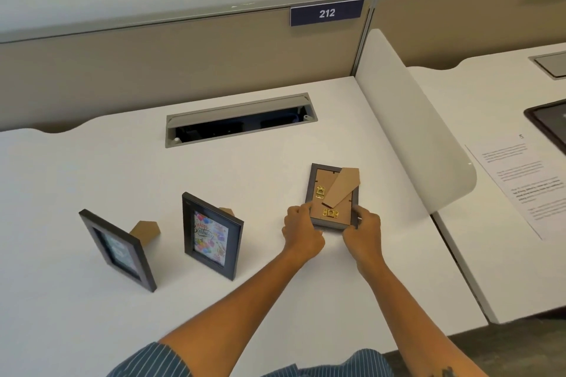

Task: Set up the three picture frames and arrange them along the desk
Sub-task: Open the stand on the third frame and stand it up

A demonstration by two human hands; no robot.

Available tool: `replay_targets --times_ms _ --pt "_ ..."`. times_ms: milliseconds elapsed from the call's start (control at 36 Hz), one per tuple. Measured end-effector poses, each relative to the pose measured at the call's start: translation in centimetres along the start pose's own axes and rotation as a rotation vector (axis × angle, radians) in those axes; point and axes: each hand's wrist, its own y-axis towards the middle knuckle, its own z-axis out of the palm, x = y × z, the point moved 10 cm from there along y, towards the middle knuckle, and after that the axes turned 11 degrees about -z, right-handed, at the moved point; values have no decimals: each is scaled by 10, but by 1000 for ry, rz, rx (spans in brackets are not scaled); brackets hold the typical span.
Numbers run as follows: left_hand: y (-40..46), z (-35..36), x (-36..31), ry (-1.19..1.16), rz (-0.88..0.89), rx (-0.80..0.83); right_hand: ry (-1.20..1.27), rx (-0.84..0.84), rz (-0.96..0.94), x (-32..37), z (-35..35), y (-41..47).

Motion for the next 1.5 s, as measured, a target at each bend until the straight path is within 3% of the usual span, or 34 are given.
replay_targets --times_ms 167,306,556,694,806,944,1250,1500 --pt "0 -14 -4 -69 75 -21 75 -43 -31 9 -13 3" --pt "-10 -35 -12 -130 132 -75 4 -28 -191 32 -24 -4" --pt "-39 -82 -30 -120 286 -196 -131 -153 -472 80 -48 -34" --pt "-56 -107 -35 -196 322 -162 -169 -149 -566 105 -57 -56" --pt "-76 -129 -40 -216 375 -139 -144 -123 -531 121 -64 -72" --pt "-102 -158 -39 -384 387 -51 73 -102 -418 143 -69 -98" --pt "-127 -187 -5 -691 249 152 351 -49 -303 178 -44 -140" --pt "-134 -201 33 -761 131 196 360 37 -255 182 -15 -157"
